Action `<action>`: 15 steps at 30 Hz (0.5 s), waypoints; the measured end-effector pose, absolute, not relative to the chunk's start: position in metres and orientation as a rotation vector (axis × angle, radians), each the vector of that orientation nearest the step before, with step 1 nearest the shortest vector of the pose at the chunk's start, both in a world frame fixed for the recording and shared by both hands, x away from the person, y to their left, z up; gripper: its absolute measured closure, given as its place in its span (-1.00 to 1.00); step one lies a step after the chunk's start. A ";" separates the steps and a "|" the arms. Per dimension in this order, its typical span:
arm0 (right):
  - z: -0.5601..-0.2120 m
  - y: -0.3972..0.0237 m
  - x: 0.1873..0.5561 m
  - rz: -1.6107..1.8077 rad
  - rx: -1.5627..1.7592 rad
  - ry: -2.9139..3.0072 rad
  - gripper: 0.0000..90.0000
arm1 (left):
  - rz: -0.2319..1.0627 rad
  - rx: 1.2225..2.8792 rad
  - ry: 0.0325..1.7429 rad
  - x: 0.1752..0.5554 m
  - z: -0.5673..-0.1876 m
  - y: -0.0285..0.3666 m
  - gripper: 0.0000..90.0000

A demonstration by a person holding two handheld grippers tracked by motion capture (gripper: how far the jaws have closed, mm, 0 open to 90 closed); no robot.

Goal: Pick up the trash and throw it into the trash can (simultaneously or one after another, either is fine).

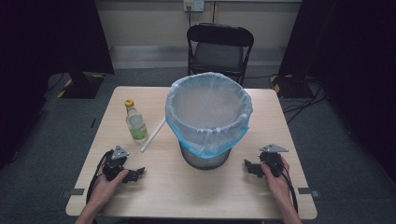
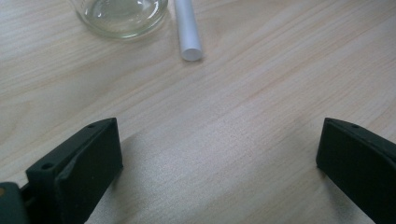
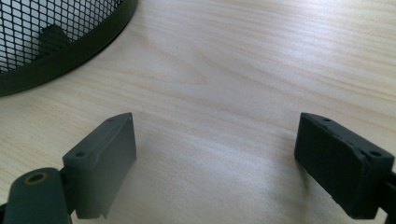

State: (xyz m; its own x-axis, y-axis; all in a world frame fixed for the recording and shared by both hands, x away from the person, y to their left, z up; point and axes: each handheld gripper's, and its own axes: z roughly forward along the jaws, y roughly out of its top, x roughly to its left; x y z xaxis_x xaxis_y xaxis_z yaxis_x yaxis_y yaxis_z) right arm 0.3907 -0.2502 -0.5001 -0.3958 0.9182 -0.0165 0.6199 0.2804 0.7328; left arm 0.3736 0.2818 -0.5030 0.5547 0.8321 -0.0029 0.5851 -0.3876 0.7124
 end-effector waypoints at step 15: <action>-0.500 -0.250 0.391 0.910 1.383 2.116 -0.74 | 0.486 2.101 1.145 0.373 -0.501 0.286 -0.86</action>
State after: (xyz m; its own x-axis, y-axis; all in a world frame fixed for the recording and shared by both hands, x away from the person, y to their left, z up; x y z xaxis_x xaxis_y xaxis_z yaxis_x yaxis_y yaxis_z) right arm 0.3908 -0.2502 -0.5000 -0.3953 0.9184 -0.0151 0.6210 0.2793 0.7324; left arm 0.3725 0.2863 -0.5005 0.5419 0.8405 -0.0003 0.5841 -0.3763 0.7191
